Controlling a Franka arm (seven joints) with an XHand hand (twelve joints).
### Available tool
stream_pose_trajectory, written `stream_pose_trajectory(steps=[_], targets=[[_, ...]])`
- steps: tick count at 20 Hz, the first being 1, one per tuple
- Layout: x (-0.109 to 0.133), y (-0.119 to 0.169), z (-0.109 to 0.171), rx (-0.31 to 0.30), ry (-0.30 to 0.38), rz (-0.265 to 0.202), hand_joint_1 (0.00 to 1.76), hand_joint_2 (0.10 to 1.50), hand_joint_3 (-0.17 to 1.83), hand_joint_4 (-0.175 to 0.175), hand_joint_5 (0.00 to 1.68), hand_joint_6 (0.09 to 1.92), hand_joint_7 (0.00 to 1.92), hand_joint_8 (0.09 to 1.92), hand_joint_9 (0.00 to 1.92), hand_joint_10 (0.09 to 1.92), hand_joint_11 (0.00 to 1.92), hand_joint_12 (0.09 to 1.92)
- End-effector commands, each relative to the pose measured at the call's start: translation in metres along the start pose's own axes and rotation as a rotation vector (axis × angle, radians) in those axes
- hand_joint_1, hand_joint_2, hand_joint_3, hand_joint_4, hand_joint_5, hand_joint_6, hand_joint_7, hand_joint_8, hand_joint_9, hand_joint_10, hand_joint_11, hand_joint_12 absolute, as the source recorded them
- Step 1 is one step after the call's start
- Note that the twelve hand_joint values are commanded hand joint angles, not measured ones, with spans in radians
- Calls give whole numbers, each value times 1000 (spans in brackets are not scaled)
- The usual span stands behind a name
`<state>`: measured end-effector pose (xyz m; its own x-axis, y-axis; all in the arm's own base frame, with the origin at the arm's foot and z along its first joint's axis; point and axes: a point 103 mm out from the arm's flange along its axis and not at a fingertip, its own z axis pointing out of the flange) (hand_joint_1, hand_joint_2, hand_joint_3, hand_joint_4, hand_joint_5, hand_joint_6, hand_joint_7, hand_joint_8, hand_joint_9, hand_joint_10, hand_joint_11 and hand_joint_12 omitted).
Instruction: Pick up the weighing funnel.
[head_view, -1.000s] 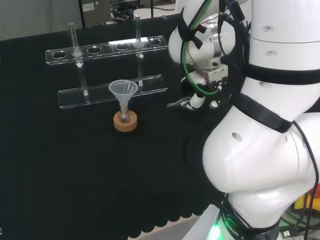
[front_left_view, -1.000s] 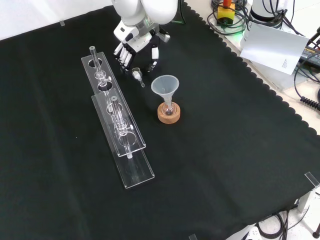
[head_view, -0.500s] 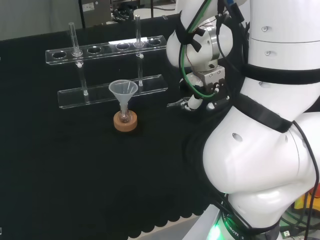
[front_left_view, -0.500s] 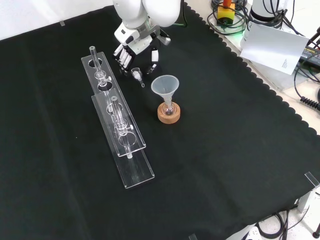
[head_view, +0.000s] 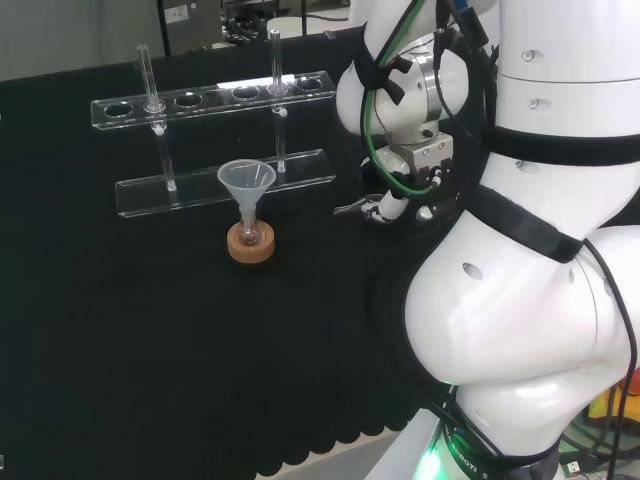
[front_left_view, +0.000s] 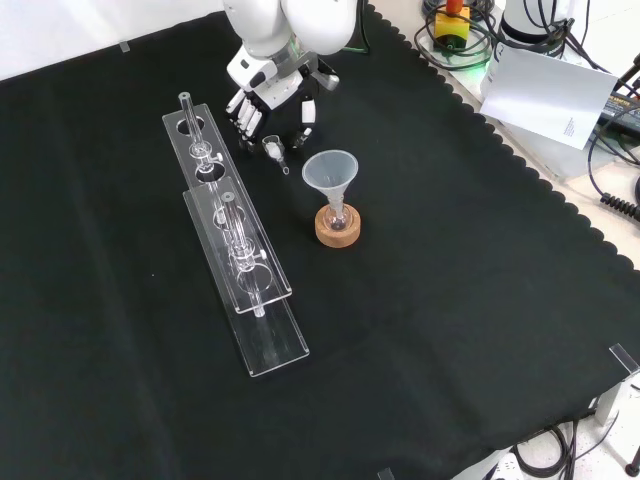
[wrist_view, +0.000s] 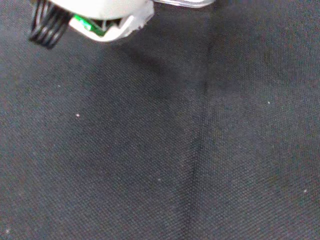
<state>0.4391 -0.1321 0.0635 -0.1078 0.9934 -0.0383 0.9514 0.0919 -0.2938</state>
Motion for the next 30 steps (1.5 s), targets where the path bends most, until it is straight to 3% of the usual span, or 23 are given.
stream_pose_trajectory(steps=[1, 10, 27, 29, 30], targets=[[4, 5, 4, 1, -4, 4, 953, 574, 670, -18, 559, 768, 578, 700, 653, 557, 226, 1360], [8, 6, 4, 4, -13, 2, 955, 576, 672, -13, 582, 786, 590, 703, 661, 561, 234, 1358], [5, 7, 6, 11, -23, 7, 1022, 598, 684, 32, 816, 875, 769, 747, 722, 571, 245, 1353], [3, 5, 4, 1, -23, 7, 1029, 599, 691, 46, 862, 859, 830, 744, 756, 558, 252, 1350], [3, 5, 3, -7, -24, 6, 1046, 680, 607, 94, 955, 860, 906, 754, 796, 553, 261, 1349]])
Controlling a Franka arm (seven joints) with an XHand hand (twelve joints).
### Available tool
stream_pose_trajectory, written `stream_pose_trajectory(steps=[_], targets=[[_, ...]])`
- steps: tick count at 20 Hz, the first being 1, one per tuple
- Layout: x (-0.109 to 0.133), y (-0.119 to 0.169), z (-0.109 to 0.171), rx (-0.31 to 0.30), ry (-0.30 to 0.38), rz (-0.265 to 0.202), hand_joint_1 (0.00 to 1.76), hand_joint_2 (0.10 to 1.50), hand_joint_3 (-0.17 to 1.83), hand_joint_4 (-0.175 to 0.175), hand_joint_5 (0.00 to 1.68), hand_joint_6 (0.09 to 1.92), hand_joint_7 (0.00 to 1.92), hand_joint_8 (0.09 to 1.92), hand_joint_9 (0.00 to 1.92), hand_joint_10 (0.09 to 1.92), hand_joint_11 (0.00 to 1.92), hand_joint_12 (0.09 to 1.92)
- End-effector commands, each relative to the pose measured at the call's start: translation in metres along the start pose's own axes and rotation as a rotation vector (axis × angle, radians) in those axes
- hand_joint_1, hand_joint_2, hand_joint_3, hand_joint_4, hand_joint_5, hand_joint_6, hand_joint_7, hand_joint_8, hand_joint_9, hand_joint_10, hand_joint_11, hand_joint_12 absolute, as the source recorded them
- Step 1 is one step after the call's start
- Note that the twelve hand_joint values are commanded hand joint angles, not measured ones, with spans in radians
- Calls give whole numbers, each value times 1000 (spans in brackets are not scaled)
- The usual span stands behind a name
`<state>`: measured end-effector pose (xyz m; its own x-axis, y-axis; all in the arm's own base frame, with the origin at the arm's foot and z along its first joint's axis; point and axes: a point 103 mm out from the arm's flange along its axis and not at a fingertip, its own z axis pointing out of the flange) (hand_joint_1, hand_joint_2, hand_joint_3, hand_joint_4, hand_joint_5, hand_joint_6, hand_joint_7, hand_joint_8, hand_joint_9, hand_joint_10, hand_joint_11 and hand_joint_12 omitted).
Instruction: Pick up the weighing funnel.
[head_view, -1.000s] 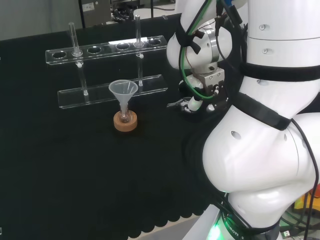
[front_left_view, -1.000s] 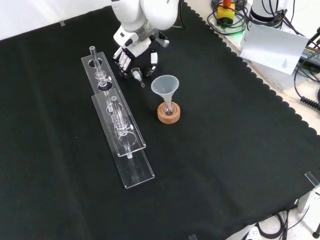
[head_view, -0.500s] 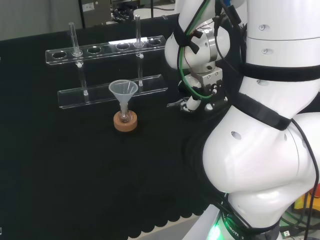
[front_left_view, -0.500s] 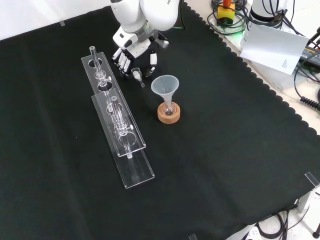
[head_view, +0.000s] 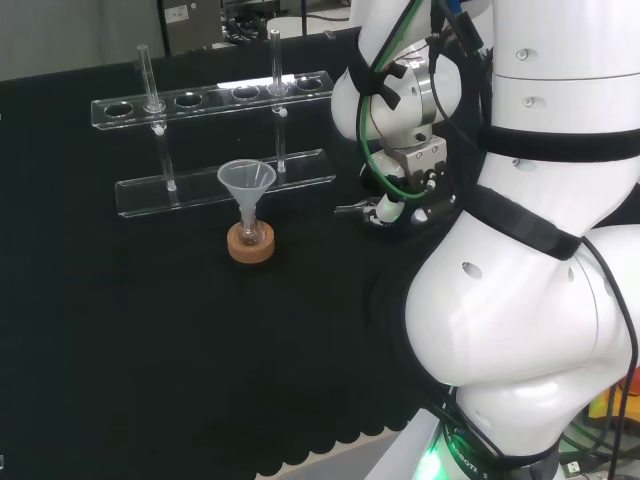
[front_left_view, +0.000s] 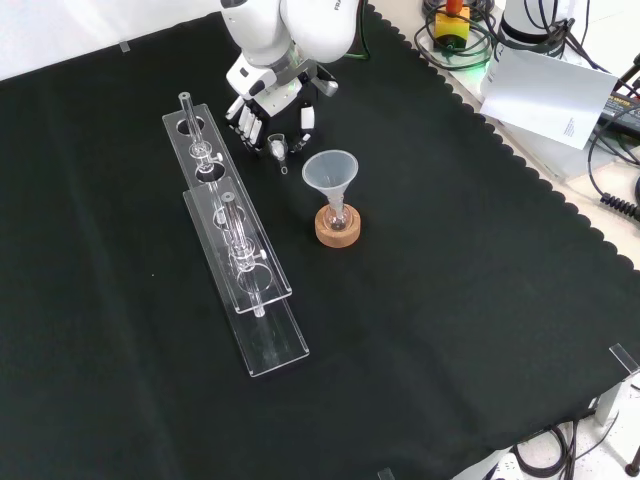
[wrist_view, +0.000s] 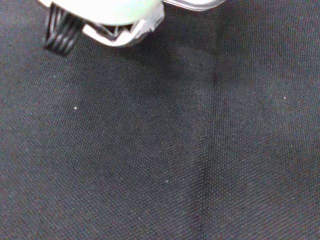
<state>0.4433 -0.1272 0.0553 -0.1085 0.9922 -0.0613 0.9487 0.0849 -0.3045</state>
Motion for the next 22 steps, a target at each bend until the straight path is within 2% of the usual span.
stream_pose_trajectory(steps=[1, 2, 5, 7, 10, 12, 15, 16, 17, 18, 20, 22], targets=[[-3, -3, -5, -31, -4, 1, 1061, 746, 526, 131, 1034, 845, 988, 759, 845, 549, 273, 1345], [-4, -3, -6, -42, -8, 1, 1072, 791, 465, 153, 1085, 827, 1049, 752, 888, 536, 284, 1340], [0, -4, -8, -58, -15, -5, 1233, 699, 626, 87, 1157, 835, 1250, 695, 1087, 513, 354, 1314], [0, -5, -10, -60, -14, -7, 1264, 648, 713, 70, 1170, 847, 1294, 689, 1145, 500, 379, 1304], [-6, -7, -15, -53, -7, -5, 1274, 624, 754, 65, 1174, 858, 1311, 689, 1174, 494, 394, 1301], [-4, -7, -16, -32, 11, -40, 1275, 618, 764, 62, 1174, 861, 1316, 688, 1181, 494, 400, 1301], [-7, -7, -20, -23, 10, -45, 1277, 605, 785, 62, 1177, 864, 1321, 688, 1186, 490, 404, 1298], [-7, -8, -21, -26, 4, -42, 1282, 643, 726, -24, 1174, 849, 1283, 724, 1185, 488, 404, 1294], [-8, -8, -22, -28, 2, -41, 1286, 680, 668, -92, 1169, 836, 1249, 755, 1185, 484, 406, 1290], [-3, -9, -21, -33, -9, -38, 1288, 704, 630, -133, 1165, 829, 1227, 773, 1185, 481, 407, 1287], [-1, -10, -22, -34, 2, -40, 1290, 724, 598, -166, 1162, 823, 1210, 788, 1186, 479, 410, 1285], [-1, -12, -25, -33, 3, -39, 1290, 729, 590, -174, 1161, 822, 1206, 791, 1187, 478, 413, 1284]])
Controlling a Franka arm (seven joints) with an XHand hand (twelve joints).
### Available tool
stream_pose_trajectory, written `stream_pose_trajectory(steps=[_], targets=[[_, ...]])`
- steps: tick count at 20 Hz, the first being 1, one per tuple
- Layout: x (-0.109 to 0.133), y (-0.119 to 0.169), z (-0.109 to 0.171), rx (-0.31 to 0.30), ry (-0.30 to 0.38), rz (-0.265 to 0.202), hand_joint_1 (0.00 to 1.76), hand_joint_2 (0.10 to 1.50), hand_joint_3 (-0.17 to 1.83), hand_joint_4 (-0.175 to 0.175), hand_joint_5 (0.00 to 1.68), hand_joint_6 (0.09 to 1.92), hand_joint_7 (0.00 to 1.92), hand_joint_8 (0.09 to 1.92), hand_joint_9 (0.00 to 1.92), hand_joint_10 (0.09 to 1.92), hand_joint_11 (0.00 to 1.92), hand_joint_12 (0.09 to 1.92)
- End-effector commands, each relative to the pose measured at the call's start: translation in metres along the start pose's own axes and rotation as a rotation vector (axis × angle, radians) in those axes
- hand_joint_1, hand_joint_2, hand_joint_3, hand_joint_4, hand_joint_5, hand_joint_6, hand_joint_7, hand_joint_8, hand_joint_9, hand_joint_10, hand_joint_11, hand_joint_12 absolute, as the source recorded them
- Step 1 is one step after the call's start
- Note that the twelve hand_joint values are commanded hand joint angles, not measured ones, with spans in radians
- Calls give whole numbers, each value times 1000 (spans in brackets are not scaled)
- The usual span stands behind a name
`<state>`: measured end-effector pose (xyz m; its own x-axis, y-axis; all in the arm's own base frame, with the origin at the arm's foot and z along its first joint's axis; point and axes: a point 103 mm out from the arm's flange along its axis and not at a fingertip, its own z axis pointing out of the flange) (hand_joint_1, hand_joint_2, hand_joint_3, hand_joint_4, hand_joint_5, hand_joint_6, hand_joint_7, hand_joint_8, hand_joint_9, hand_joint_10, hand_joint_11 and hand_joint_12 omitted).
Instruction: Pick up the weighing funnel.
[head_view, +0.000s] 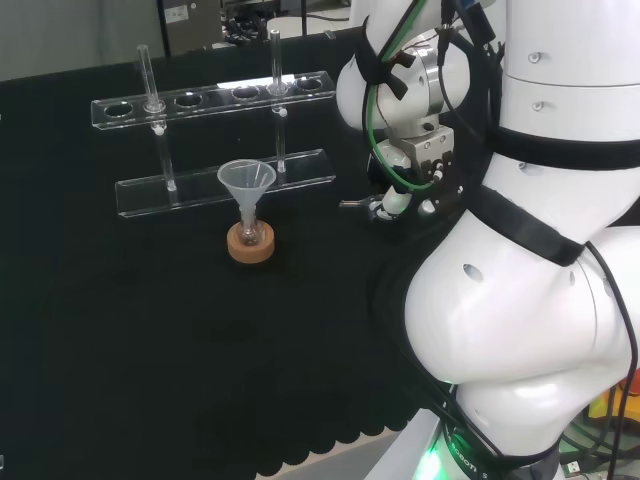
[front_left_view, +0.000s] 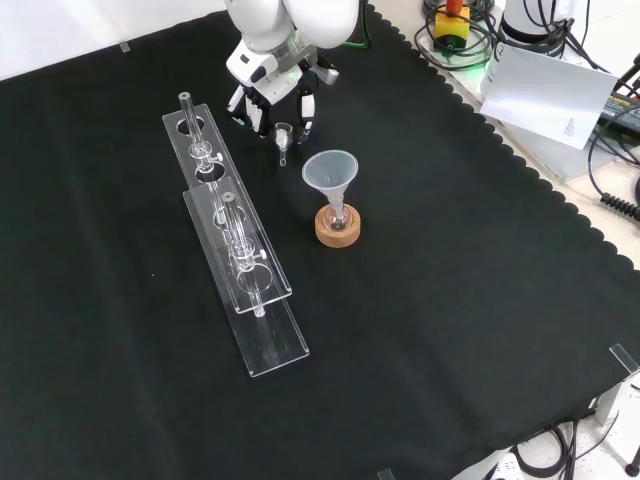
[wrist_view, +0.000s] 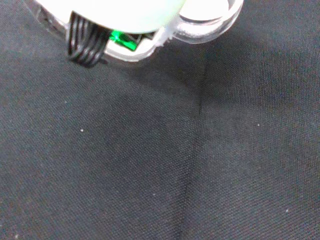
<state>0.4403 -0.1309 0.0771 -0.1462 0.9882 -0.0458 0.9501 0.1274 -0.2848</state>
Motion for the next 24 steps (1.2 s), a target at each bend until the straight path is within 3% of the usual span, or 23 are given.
stream_pose_trajectory(steps=[1, 7, 24], targets=[[4, -3, -9, -10, -6, 4, 1290, 730, 589, -175, 1161, 822, 1206, 791, 1187, 478, 415, 1284], [2, -14, -31, -21, -17, 5, 1290, 730, 588, -175, 1161, 822, 1206, 791, 1189, 476, 422, 1282], [34, -64, -92, -57, -92, -7, 1290, 727, 594, -175, 1162, 823, 1207, 792, 1193, 473, 427, 1276]])
